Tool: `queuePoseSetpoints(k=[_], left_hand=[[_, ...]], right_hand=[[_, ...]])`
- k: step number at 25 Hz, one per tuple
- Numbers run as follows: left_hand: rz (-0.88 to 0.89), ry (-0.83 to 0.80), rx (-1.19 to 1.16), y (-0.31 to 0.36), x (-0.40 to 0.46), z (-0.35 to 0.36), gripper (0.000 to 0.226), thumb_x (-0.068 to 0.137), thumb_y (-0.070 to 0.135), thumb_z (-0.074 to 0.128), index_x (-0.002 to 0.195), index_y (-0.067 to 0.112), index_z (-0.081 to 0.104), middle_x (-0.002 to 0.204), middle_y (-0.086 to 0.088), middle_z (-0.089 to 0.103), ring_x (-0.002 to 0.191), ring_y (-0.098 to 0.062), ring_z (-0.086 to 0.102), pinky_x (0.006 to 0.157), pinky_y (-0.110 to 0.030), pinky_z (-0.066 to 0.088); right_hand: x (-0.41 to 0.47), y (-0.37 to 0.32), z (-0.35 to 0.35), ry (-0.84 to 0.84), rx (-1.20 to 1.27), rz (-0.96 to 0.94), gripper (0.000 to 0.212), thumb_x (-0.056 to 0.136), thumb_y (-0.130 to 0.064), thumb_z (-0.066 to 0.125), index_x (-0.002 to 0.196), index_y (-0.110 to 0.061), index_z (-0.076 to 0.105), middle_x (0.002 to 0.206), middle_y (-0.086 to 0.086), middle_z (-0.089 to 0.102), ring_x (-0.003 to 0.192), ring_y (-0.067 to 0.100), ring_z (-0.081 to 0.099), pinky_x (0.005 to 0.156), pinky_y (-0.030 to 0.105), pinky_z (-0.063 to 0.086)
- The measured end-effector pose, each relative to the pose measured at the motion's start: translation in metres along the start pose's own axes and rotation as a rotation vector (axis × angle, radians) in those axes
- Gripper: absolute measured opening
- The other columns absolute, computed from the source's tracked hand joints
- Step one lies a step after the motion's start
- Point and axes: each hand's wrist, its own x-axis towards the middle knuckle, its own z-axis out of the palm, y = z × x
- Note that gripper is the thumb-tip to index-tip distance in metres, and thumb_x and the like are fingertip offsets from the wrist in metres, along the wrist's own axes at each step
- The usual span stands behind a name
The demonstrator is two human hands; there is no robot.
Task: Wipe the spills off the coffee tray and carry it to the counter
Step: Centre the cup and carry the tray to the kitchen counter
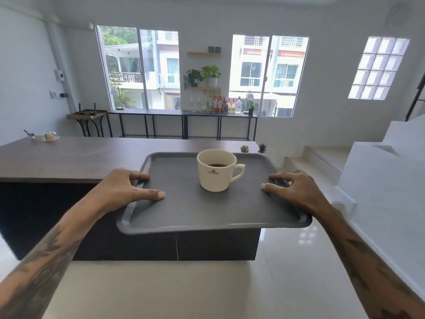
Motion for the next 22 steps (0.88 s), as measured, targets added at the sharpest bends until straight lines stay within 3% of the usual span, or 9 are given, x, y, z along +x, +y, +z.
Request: queuePoseSetpoints(k=[4, 8, 10, 14, 16, 18, 22], left_hand=[[-0.055, 0.005, 0.001, 0.0, 0.096, 0.03, 0.085, 0.056, 0.044, 0.091, 0.131, 0.015, 0.063, 0.137, -0.009, 0.058, 0.109, -0.019, 0.053, 0.096, -0.033, 0.04], [-0.086, -0.01, -0.012, -0.017, 0.195, 0.064, 0.106, 0.038, 0.06, 0.091, 0.129, 0.015, 0.064, 0.131, -0.012, 0.062, 0.112, -0.021, 0.056, 0.104, -0.037, 0.043], [-0.085, -0.018, 0.008, -0.03, 0.246, 0.081, 0.104, 0.039, 0.059, 0.092, 0.129, 0.014, 0.064, 0.127, -0.011, 0.063, 0.11, -0.02, 0.056, 0.102, -0.035, 0.043], [-0.055, -0.004, 0.057, -0.067, 0.348, 0.115, 0.13, 0.018, 0.083, 0.077, 0.128, 0.014, 0.065, 0.113, 0.001, 0.059, 0.102, -0.018, 0.055, 0.094, -0.032, 0.045], [-0.071, -0.035, 0.087, -0.089, 0.401, 0.13, 0.118, 0.03, 0.076, 0.084, 0.129, 0.016, 0.064, 0.107, 0.004, 0.055, 0.1, -0.02, 0.057, 0.091, -0.032, 0.046], [-0.091, -0.041, 0.092, -0.11, 0.446, 0.145, 0.096, 0.047, 0.056, 0.092, 0.13, 0.015, 0.064, 0.099, 0.008, 0.048, 0.092, -0.016, 0.056, 0.085, -0.028, 0.043], [-0.098, -0.035, 0.064, -0.144, 0.512, 0.174, 0.094, 0.049, 0.049, 0.091, 0.131, 0.012, 0.063, 0.097, 0.009, 0.045, 0.083, -0.001, 0.051, 0.077, -0.021, 0.04]], right_hand=[[0.106, 0.031, 0.025, -0.05, -0.024, -0.002, 0.048, 0.074, -0.057, 0.072, 0.115, -0.032, 0.071, 0.108, 0.005, 0.055, 0.095, 0.017, 0.051, 0.085, 0.028, 0.041], [0.198, 0.071, 0.069, -0.096, -0.041, 0.007, 0.052, 0.07, -0.064, 0.069, 0.113, -0.035, 0.071, 0.105, 0.004, 0.054, 0.094, 0.016, 0.052, 0.086, 0.029, 0.044], [0.238, 0.092, 0.094, -0.099, -0.074, 0.019, 0.057, 0.068, -0.07, 0.066, 0.113, -0.036, 0.071, 0.103, 0.002, 0.055, 0.096, 0.017, 0.055, 0.092, 0.034, 0.048], [0.316, 0.124, 0.153, -0.165, -0.1, 0.064, 0.051, 0.076, -0.059, 0.069, 0.119, -0.032, 0.068, 0.104, 0.002, 0.049, 0.092, 0.012, 0.047, 0.085, 0.022, 0.039], [0.354, 0.143, 0.185, -0.176, -0.098, 0.09, 0.053, 0.075, -0.059, 0.07, 0.121, -0.032, 0.067, 0.106, 0.002, 0.048, 0.092, 0.01, 0.047, 0.083, 0.019, 0.036], [0.389, 0.159, 0.216, -0.178, -0.077, 0.135, 0.058, 0.072, -0.061, 0.071, 0.122, -0.031, 0.068, 0.106, 0.001, 0.048, 0.092, 0.009, 0.051, 0.082, 0.018, 0.038], [0.434, 0.186, 0.264, -0.194, -0.103, 0.169, 0.061, 0.07, -0.062, 0.072, 0.123, -0.032, 0.067, 0.104, -0.002, 0.049, 0.089, 0.007, 0.053, 0.078, 0.015, 0.038]])
